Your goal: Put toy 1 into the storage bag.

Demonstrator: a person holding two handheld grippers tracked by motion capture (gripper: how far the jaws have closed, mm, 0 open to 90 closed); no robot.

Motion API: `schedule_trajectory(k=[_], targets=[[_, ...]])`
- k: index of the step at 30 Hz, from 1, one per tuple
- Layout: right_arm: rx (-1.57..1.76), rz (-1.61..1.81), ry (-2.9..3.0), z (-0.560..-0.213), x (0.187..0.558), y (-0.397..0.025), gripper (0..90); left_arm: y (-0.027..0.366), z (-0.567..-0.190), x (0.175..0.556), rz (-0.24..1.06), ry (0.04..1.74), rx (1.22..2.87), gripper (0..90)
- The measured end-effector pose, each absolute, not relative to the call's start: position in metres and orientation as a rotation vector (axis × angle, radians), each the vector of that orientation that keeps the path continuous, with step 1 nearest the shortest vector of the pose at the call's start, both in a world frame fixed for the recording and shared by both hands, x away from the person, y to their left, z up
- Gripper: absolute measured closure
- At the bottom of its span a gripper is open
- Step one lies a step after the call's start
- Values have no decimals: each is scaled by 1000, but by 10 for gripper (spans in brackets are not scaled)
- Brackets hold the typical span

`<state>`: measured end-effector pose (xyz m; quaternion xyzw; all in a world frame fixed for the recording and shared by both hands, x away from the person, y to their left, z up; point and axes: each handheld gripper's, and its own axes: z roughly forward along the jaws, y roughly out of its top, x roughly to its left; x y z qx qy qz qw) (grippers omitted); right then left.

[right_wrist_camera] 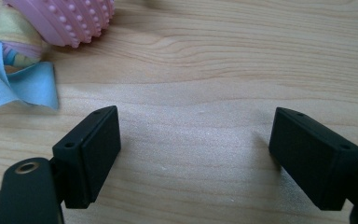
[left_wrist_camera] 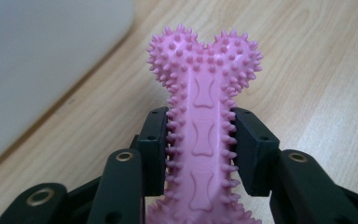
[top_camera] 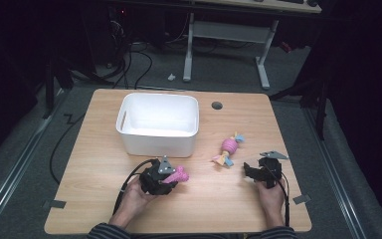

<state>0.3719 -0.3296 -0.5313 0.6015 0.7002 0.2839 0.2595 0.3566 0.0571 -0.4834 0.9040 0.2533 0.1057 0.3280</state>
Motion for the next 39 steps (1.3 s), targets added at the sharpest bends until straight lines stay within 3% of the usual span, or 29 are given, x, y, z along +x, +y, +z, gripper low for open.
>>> schedule_trajectory(k=[39], targets=[[1629, 770, 1898, -531, 372, -330, 165, 97, -393, 367, 282, 765, 2169, 590]])
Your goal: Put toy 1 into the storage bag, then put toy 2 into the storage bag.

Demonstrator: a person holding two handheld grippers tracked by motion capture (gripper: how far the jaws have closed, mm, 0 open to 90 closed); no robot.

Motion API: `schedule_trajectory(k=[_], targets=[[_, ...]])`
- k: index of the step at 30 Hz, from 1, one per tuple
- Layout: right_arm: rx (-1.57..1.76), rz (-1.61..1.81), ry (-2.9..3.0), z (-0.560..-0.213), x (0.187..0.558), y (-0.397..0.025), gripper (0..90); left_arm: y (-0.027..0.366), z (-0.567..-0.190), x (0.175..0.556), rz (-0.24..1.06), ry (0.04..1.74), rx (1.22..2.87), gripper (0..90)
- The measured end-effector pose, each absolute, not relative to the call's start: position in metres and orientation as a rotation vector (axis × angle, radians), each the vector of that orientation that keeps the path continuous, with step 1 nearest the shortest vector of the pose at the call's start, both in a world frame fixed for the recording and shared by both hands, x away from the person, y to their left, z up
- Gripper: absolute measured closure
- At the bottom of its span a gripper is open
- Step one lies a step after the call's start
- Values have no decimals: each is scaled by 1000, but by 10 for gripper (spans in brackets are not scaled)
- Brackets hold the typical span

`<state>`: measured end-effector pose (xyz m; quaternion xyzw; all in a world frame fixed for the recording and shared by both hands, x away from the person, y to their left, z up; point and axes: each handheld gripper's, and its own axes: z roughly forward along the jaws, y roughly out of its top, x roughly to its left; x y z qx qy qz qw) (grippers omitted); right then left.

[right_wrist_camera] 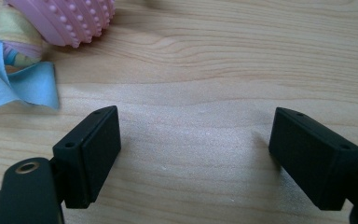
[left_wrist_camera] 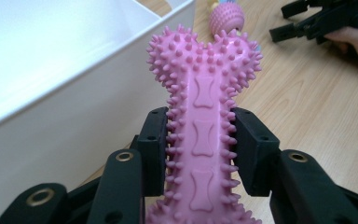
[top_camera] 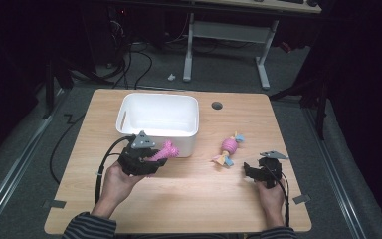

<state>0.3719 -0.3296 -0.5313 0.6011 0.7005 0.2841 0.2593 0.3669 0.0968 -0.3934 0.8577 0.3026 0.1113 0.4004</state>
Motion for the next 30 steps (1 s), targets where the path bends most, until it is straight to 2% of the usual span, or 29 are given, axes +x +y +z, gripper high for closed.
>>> schedule_trajectory(k=[15, 30], targets=[[1628, 771, 1901, -531, 372, -330, 165, 101, -355, 384, 278, 765, 2119, 590], [1629, 771, 1902, -531, 372, -329, 165, 97, -339, 403, 294, 771, 2118, 590]])
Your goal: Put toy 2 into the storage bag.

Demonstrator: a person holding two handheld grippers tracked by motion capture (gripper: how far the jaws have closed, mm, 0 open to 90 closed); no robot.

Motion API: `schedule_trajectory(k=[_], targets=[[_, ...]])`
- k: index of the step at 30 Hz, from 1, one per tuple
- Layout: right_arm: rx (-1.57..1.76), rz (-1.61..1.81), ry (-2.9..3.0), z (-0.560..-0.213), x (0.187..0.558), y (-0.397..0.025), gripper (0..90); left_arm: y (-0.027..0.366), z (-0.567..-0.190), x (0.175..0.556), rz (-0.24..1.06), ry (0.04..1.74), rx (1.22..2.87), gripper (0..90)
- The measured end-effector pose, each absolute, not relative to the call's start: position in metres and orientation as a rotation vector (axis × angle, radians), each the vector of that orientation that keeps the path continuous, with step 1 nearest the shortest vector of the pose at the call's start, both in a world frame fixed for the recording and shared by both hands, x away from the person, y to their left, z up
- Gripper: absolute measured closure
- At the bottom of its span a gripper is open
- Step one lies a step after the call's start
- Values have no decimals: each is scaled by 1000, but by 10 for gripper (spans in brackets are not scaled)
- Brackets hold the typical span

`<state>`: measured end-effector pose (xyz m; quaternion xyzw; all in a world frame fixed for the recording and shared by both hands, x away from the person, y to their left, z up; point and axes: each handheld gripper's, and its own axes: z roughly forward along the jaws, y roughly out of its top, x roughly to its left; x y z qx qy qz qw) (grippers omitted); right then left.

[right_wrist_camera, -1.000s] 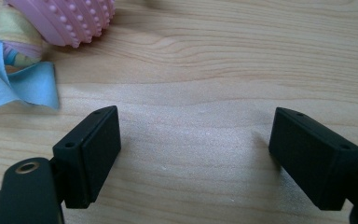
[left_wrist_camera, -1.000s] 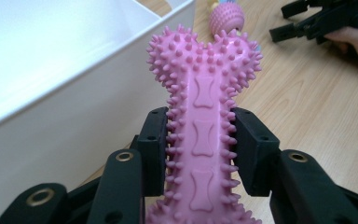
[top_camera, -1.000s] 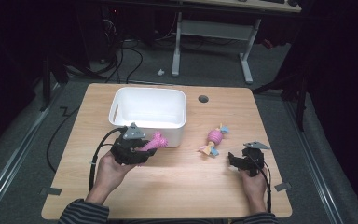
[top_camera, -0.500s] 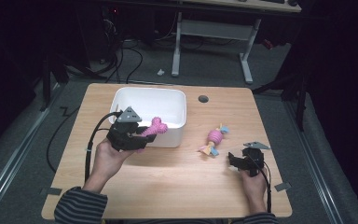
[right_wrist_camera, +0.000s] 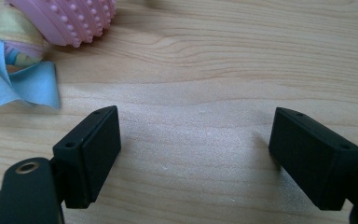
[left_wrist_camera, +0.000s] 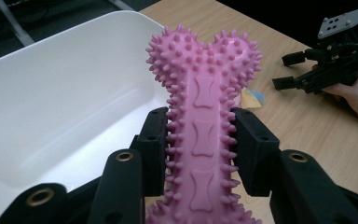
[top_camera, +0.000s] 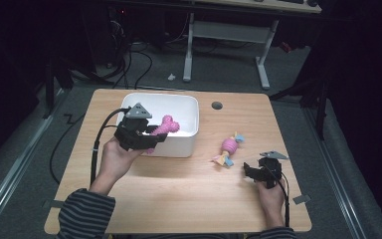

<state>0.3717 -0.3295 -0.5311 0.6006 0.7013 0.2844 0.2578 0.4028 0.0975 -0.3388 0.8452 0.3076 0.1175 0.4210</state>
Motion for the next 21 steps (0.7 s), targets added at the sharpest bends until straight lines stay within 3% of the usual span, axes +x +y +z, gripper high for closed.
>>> schedule_trajectory(k=[21], targets=[[1631, 774, 1904, -531, 372, -329, 168, 97, -331, 441, 346, 816, 2126, 589]])
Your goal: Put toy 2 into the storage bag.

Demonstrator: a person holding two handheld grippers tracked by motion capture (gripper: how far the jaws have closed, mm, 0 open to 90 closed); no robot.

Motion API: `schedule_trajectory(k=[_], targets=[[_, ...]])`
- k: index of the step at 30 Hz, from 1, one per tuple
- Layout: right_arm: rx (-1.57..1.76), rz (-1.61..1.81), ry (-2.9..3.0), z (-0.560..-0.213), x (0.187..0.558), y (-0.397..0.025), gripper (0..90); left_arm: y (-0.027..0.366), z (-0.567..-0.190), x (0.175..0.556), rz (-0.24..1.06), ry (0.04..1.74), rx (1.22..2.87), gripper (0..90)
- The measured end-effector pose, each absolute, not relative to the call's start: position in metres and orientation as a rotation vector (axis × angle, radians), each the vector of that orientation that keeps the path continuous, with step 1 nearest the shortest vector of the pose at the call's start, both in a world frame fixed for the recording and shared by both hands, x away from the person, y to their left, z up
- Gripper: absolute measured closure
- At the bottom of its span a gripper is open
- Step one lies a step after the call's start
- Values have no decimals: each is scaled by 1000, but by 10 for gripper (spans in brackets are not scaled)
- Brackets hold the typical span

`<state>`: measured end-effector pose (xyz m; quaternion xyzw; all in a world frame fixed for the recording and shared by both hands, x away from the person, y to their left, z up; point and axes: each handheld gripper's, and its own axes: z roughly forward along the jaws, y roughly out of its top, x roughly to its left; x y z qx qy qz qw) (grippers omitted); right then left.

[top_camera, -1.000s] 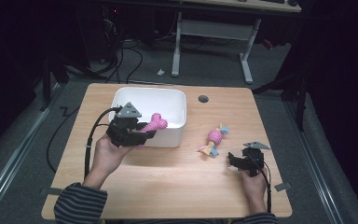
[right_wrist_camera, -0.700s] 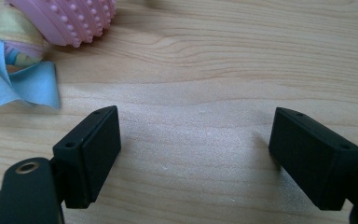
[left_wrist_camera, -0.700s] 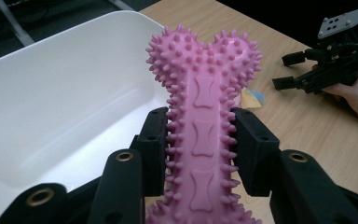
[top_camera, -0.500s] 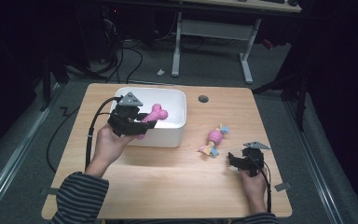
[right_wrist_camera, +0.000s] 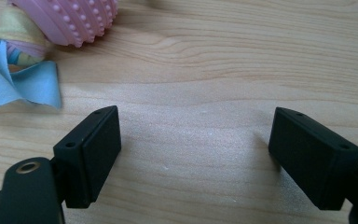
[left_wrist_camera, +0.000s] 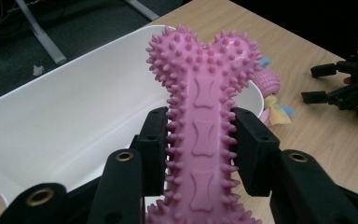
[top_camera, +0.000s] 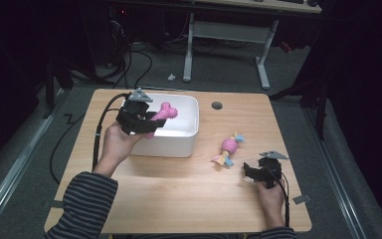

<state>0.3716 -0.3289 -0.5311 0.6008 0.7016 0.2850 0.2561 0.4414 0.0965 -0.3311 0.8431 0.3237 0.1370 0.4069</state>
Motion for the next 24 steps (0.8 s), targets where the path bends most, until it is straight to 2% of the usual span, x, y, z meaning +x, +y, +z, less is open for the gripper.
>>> schedule_trajectory(k=[24], targets=[[1630, 774, 1905, -531, 372, -329, 168, 84, -353, 474, 364, 899, 2157, 587]])
